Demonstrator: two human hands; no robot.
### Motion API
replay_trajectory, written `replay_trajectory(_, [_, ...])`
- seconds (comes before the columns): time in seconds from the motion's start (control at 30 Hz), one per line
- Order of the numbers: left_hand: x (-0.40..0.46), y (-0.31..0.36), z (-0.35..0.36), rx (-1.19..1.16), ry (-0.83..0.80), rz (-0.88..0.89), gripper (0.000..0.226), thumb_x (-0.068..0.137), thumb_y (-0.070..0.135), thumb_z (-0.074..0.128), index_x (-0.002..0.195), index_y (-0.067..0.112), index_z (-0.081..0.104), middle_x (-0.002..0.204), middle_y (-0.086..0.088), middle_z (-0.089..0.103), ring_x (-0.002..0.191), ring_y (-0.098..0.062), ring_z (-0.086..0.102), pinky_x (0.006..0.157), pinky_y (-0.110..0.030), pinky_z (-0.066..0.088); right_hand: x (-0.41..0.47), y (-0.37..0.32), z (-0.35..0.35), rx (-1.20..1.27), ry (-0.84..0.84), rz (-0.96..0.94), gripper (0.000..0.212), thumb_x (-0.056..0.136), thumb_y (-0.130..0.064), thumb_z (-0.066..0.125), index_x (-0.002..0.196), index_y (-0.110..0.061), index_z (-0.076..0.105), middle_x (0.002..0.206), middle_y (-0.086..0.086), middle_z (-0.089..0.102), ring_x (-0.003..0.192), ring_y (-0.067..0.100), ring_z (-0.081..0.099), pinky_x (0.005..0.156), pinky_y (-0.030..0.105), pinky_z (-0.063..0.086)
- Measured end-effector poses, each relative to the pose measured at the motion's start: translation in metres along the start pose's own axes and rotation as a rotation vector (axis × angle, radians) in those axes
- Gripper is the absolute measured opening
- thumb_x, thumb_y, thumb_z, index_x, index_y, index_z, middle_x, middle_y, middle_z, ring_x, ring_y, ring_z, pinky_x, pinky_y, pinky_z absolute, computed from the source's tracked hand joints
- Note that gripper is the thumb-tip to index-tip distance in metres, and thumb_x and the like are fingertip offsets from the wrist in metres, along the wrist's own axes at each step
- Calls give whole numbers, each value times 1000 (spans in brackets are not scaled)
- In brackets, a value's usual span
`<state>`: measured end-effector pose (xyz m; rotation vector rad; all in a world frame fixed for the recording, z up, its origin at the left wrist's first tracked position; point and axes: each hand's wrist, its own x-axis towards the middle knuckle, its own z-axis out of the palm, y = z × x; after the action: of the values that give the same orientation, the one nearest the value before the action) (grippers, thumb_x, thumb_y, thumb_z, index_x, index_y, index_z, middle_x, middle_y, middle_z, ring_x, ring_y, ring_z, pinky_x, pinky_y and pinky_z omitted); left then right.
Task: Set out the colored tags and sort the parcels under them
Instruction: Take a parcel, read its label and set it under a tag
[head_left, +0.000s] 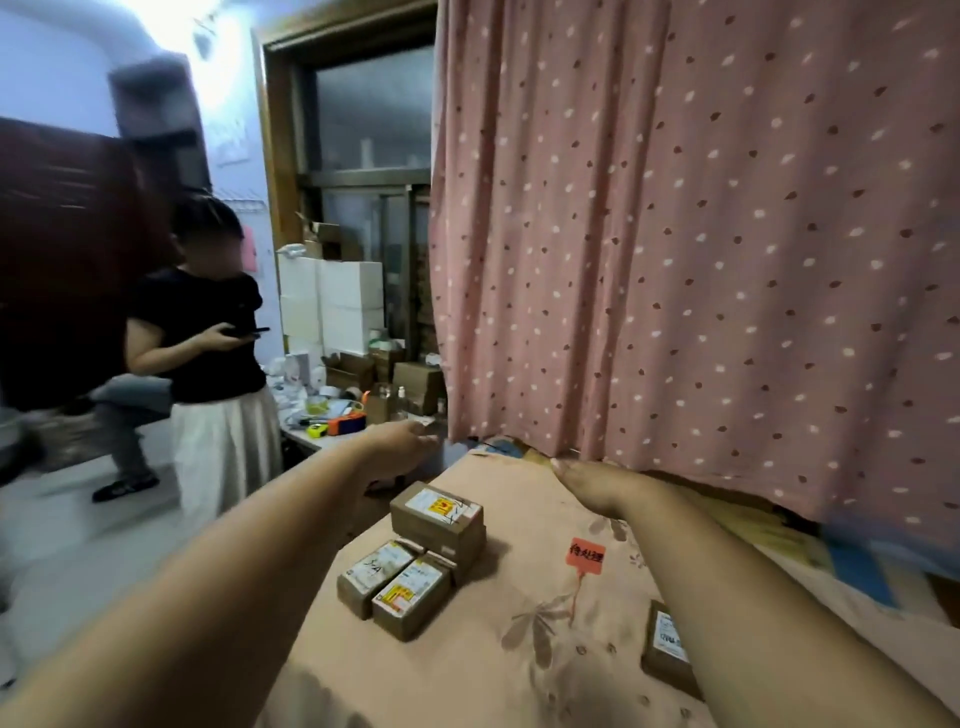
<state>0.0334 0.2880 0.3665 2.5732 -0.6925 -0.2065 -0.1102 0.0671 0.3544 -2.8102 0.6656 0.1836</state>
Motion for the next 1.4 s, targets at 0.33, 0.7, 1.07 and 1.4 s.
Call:
replay_trajectory(0.33, [-17,-79,-25,10,69,-196,42,101,39,38,131,16,55,134,-9,56,119,-25,53,101,-35,41,27,-76,13,-34,-56,-73,54,107,-37,16,154,-11,18,162,11,15,148,27,20,116,32,19])
replay_trajectory(0.7, [38,-107,-26,-80,109,-304,47,104,37,37,144,13,44,149,-10,45,136,-26,42,112,-36,32,183,-83,56,-111,-114,-208,55,104,-36,12,153,-16,25,161,7,21,147,26,22,120,42,18])
replay_trajectory(1.07, [111,-113,6,-216,118,-380,46,103,34,39,141,9,45,144,-11,49,131,-27,46,108,-36,35,264,-55,78,33,-162,-71,64,103,-49,12,156,-15,14,163,9,14,148,30,18,121,44,15])
replay_trajectory(1.4, [187,-152,52,-464,53,-434,45,103,32,39,139,6,48,140,-12,51,129,-27,47,99,-30,34,329,-30,129,219,-191,38,72,99,-57,11,154,-11,21,162,8,20,148,26,21,121,44,15])
